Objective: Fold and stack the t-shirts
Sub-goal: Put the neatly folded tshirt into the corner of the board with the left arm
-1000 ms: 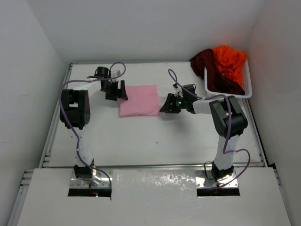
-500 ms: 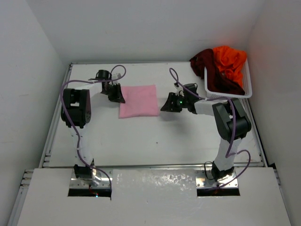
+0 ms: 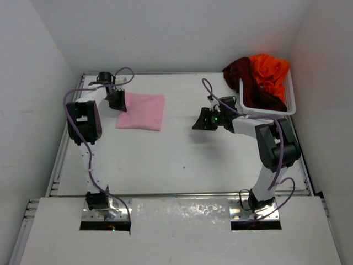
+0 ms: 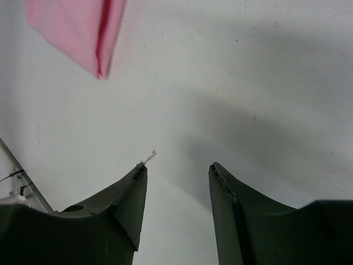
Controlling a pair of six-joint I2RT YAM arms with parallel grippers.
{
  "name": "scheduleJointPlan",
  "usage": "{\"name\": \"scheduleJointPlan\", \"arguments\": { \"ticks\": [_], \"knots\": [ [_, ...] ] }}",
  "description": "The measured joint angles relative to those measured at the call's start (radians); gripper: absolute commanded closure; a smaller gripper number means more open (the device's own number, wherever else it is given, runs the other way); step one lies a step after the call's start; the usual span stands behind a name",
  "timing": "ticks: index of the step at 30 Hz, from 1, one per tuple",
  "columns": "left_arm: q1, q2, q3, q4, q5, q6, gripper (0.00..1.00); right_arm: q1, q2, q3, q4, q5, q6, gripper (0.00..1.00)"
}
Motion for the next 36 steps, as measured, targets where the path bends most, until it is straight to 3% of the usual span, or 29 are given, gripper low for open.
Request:
{"name": "scheduleJointPlan", "arguments": {
  "ticks": [14, 24, 36],
  "knots": [
    [0.194, 0.242, 0.418, 0.022, -0.276, 0.234, 1.00, 0.000, -0.026, 0.058, -0.134, 0.020, -0.092, 0.53],
    [0.257, 0.322, 0.499, 0.177, -0.376, 0.286, 1.00, 0.000, -0.042, 0.084, -0.252, 0.059, -0.147, 0.53],
    [0.286, 0.359, 0.506, 0.355, -0.399, 0.304, 1.00, -0.001, -0.051, 0.138, -0.323, 0.072, -0.174, 0.53]
  ]
}}
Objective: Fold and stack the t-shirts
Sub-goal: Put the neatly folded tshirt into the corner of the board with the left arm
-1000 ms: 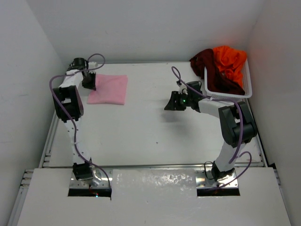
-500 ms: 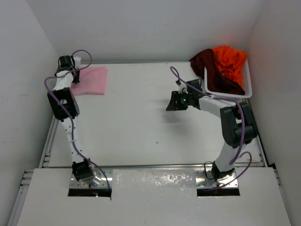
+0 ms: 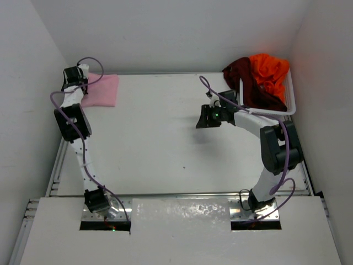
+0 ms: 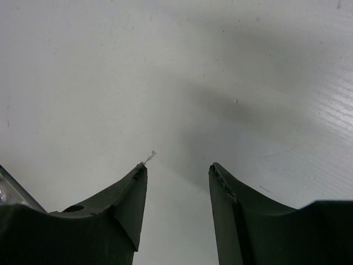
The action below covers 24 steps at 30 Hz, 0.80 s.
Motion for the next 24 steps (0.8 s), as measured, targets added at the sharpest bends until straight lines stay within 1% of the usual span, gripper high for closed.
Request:
{"name": "scheduleJointPlan", "arguments": {
  "ticks": [1, 4, 5, 6, 7, 8, 13, 15, 20, 22, 23, 24],
  "knots": [
    [0.001, 0.001, 0.000, 0.005, -0.001, 0.000, 1.00, 0.000, 0.000, 0.003, -0.002, 0.000, -0.002, 0.53],
    [0.002, 0.001, -0.002, 0.017, 0.000, -0.006, 0.70, 0.000, 0.000, 0.011, -0.006, 0.000, -0.006, 0.53],
    [0.002, 0.000, -0.007, 0.028, 0.000, -0.008, 0.45, 0.000, 0.000, 0.013, -0.006, 0.000, -0.006, 0.53],
    [0.002, 0.000, -0.016, 0.042, 0.000, -0.009, 0.32, 0.000, 0.000, 0.014, -0.006, -0.001, -0.007, 0.52],
    [0.002, 0.000, -0.024, 0.055, -0.003, -0.019, 0.27, 0.000, 0.000, 0.015, -0.006, -0.002, -0.008, 0.52],
    [0.004, -0.002, -0.028, 0.076, -0.013, -0.026, 0.23, 0.000, 0.000, 0.016, -0.006, -0.002, -0.009, 0.52],
    [0.027, -0.011, -0.026, 0.078, -0.029, -0.102, 0.21, 0.000, 0.000, 0.017, -0.006, -0.011, -0.009, 0.52],
    [0.041, -0.023, -0.026, 0.069, -0.024, -0.143, 0.18, 0.000, 0.000, 0.017, -0.003, -0.015, -0.009, 0.52],
    [0.077, -0.102, -0.026, 0.049, 0.004, -0.204, 0.18, 0.000, -0.001, 0.016, 0.007, -0.028, -0.009, 0.52],
    [0.085, -0.147, -0.026, 0.048, 0.011, -0.213, 0.19, 0.000, -0.008, 0.011, 0.014, -0.029, -0.008, 0.52],
    [0.089, -0.170, -0.026, 0.048, 0.012, -0.216, 0.24, 0.000, -0.016, 0.007, 0.016, -0.031, -0.006, 0.52],
    [0.091, -0.190, -0.025, 0.048, 0.012, -0.220, 0.31, 0.000, -0.025, 0.003, 0.020, -0.032, -0.005, 0.52]
  ]
}}
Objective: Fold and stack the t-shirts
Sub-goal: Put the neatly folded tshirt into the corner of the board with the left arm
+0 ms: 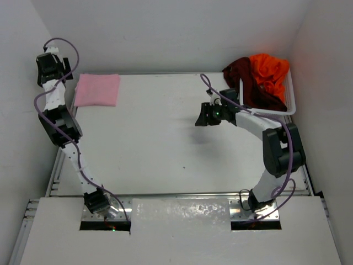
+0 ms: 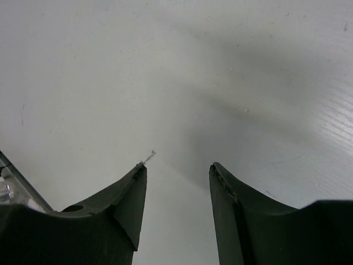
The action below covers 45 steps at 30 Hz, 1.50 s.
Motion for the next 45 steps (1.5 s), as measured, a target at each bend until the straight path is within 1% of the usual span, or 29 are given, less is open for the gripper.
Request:
{"name": "scheduleJointPlan", "arguments": {
  "ticks": [2, 3, 4, 7, 8, 11, 13, 20, 26, 28, 29, 31, 32, 33, 34, 35, 36, 38, 39, 42, 45],
  "knots": [
    [0.000, -0.025, 0.009, 0.001, 0.000, -0.010, 0.56, 0.000, -0.022, -0.007, 0.009, -0.003, 0.003, 0.53],
    [0.000, -0.034, 0.018, 0.000, 0.001, -0.013, 0.76, 0.000, -0.033, -0.009, 0.012, -0.005, 0.003, 0.53],
    [0.000, -0.035, 0.026, -0.002, 0.009, -0.021, 0.84, 0.000, -0.041, -0.009, 0.014, -0.006, 0.003, 0.53],
    [-0.005, -0.033, 0.034, -0.031, 0.080, -0.008, 0.93, 0.000, -0.055, -0.009, 0.021, -0.016, 0.007, 0.54],
    [-0.009, -0.029, 0.034, -0.045, 0.109, -0.003, 0.99, 0.000, -0.055, -0.009, 0.020, -0.021, 0.008, 0.55],
    [-0.022, -0.005, 0.034, -0.069, 0.174, 0.011, 0.99, 0.000, -0.055, -0.007, 0.003, -0.026, 0.015, 0.55],
    [-0.034, 0.026, 0.034, -0.067, 0.196, 0.012, 0.96, 0.000, -0.055, -0.002, -0.008, -0.025, 0.020, 0.55],
    [-0.047, 0.164, 0.035, -0.035, 0.186, -0.047, 0.92, 0.002, -0.055, 0.048, -0.047, -0.019, 0.034, 0.55],
    [-0.031, 0.190, 0.035, 0.001, 0.187, -0.103, 0.89, 0.002, -0.056, 0.087, -0.072, -0.003, 0.033, 0.55],
    [-0.030, 0.189, 0.035, 0.017, 0.188, -0.117, 0.86, 0.002, -0.055, 0.105, -0.102, 0.005, 0.033, 0.55],
    [-0.029, 0.188, 0.035, 0.019, 0.192, -0.122, 0.82, 0.002, -0.053, 0.131, -0.135, 0.014, 0.032, 0.55],
    [-0.030, 0.183, 0.035, 0.011, 0.197, -0.129, 0.78, 0.002, -0.046, 0.198, -0.185, 0.034, 0.023, 0.52],
    [-0.030, 0.175, 0.035, -0.002, 0.203, -0.134, 0.71, 0.002, -0.042, 0.240, -0.208, 0.047, 0.015, 0.51],
    [-0.030, 0.163, 0.030, -0.013, 0.211, -0.137, 0.67, 0.002, -0.039, 0.286, -0.229, 0.060, 0.007, 0.49],
    [-0.030, 0.136, 0.016, -0.038, 0.232, -0.144, 0.61, 0.001, -0.035, 0.349, -0.264, 0.077, -0.006, 0.41],
    [-0.029, 0.105, 0.002, -0.062, 0.254, -0.146, 0.58, -0.001, -0.033, 0.395, -0.281, 0.089, -0.011, 0.35],
    [-0.029, 0.073, -0.016, -0.083, 0.275, -0.148, 0.55, -0.006, -0.031, 0.443, -0.310, 0.108, -0.020, 0.21],
    [-0.030, -0.029, -0.076, -0.129, 0.320, -0.145, 0.54, -0.030, -0.013, 0.558, -0.372, 0.137, -0.032, 0.07],
    [-0.032, -0.086, -0.101, -0.163, 0.341, -0.136, 0.54, -0.060, 0.003, 0.624, -0.398, 0.146, -0.036, 0.02],
    [-0.048, -0.243, -0.135, -0.263, 0.383, -0.089, 0.54, -0.181, 0.066, 0.792, -0.435, 0.170, -0.031, 0.01],
    [-0.082, -0.377, -0.143, -0.360, 0.392, -0.027, 0.54, -0.338, 0.131, 0.893, -0.437, 0.224, -0.013, 0.02]
  ]
}}
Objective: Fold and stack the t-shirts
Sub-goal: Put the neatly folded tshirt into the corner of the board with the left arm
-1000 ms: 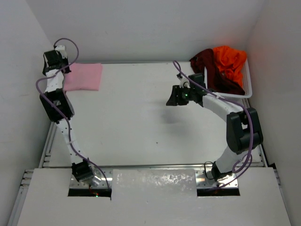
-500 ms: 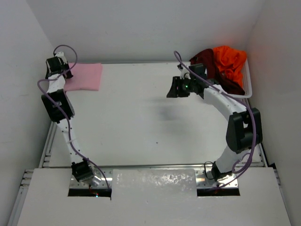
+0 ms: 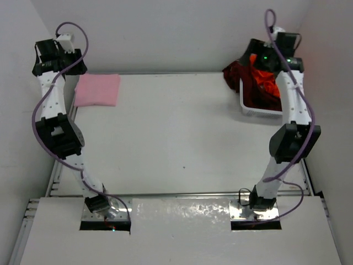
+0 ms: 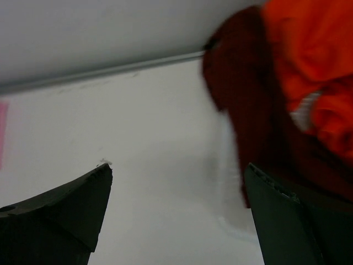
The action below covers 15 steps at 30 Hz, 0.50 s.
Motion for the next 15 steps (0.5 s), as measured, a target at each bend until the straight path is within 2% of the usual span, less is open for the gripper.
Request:
{"name": "scheduleJointPlan", "arguments": {
  "ticks": [2, 5, 13, 15],
  "knots": [
    [-0.029, -0.077, -0.035, -0.045, 0.008, 0.027, 0.54, -0.093, 0.051, 0.045, 0.000, 0.054, 0.009, 0.05],
    [-0.063, -0.143, -0.108, -0.090, 0.008, 0.050, 0.54, -0.164, 0.139, 0.113, 0.002, 0.134, 0.020, 0.16],
    [-0.053, -0.153, -0.207, -0.178, -0.043, 0.062, 0.54, -0.141, 0.335, 0.145, 0.142, 0.243, 0.058, 0.18],
    [-0.053, -0.153, -0.220, -0.182, -0.054, 0.063, 0.54, -0.132, 0.388, 0.159, 0.171, 0.275, 0.061, 0.23]
  ]
}}
